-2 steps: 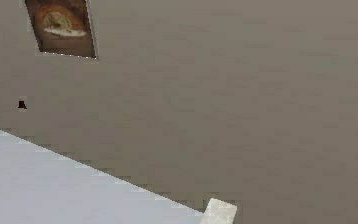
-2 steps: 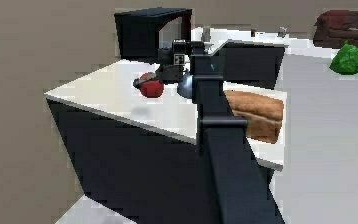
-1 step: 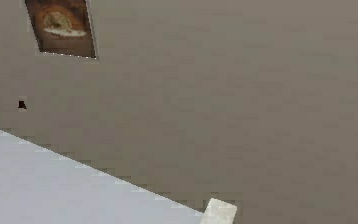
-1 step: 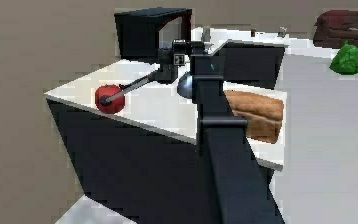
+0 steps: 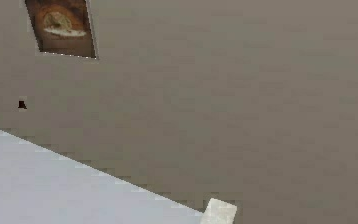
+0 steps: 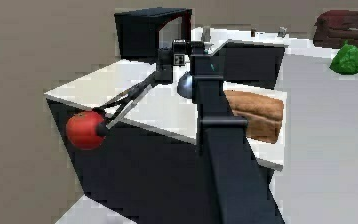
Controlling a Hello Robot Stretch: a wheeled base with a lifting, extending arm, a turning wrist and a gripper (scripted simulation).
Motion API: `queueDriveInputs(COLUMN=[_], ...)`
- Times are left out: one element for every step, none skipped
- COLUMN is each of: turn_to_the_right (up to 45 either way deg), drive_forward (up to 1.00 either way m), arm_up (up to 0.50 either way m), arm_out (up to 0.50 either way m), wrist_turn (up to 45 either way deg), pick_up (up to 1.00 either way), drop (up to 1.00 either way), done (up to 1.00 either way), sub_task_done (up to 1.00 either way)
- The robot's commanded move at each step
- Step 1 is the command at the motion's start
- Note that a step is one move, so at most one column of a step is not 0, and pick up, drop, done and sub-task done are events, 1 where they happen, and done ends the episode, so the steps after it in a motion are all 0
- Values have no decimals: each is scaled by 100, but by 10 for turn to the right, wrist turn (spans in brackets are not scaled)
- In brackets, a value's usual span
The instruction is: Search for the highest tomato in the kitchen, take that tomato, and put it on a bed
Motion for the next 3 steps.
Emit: queueDriveInputs(turn_to_the_right=[0, 0, 450], drive_forward=[0, 0, 0], arm_up=[0, 0, 0], arm_out=[0, -44, 0], wrist_turn=[-150, 0, 0], pick_up=[0, 0, 0], drop=[0, 0, 0], done=[0, 0, 0], sub_task_done=[0, 0, 0])
